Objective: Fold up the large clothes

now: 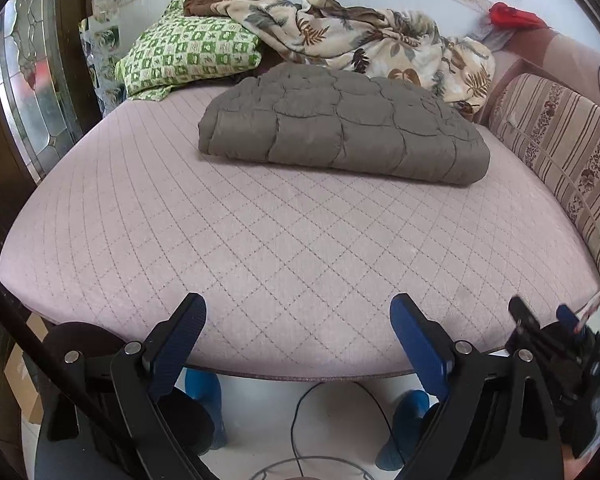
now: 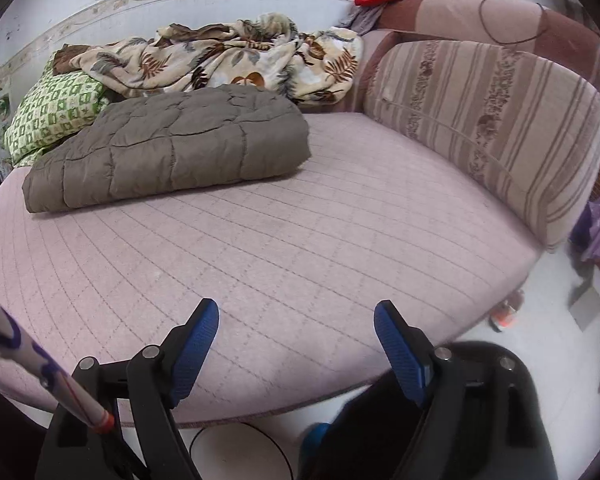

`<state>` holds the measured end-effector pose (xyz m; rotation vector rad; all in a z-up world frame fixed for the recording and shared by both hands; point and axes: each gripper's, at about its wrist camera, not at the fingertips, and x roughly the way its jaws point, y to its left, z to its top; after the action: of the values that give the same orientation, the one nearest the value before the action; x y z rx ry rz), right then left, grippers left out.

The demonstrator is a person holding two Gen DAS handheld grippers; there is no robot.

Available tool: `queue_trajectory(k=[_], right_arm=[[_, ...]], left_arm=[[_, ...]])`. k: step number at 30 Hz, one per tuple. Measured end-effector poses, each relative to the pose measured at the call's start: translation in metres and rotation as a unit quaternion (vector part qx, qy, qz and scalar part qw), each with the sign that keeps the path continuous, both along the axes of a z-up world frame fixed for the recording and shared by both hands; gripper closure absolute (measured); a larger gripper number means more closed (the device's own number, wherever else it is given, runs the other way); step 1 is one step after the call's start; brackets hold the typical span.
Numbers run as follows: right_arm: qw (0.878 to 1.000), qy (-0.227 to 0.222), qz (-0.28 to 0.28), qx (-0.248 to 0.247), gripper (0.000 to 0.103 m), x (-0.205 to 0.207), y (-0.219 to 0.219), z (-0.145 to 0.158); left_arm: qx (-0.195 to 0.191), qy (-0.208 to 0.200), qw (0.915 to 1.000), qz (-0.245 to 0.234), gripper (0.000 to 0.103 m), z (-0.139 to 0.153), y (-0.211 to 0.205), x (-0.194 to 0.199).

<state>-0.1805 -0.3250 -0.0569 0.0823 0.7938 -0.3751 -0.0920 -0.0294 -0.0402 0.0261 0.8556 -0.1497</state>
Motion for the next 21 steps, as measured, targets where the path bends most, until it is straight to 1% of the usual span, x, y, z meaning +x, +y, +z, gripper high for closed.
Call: queue_trajectory(k=[4,9,16,21], right_arm=[[1.000,0.020,0.011,0.007,0.018,-0.009,0.001,-0.005],[1.000,0.018,0.013,0.005,0.018,-0.008,0.002,-0.005],[1.000,0.022,0.011,0.006,0.017,-0.007,0.003,-0.008],[1.000,0.027,0.014,0.000,0.017,-0.006,0.004,-0.011]], left_arm=[[0.007,0.001,0.9999,-0.008,0.010,0.000,-0.006,-0.001],[0.020,0.009,0.9997,-0.011,0.010,-0.004,-0.011,0.001],[0.023,0.011,0.9996,-0.010,0.010,-0.006,-0.012,0.003],[0.025,0.020,0.9994,-0.012,0.010,-0.010,-0.011,0.006]])
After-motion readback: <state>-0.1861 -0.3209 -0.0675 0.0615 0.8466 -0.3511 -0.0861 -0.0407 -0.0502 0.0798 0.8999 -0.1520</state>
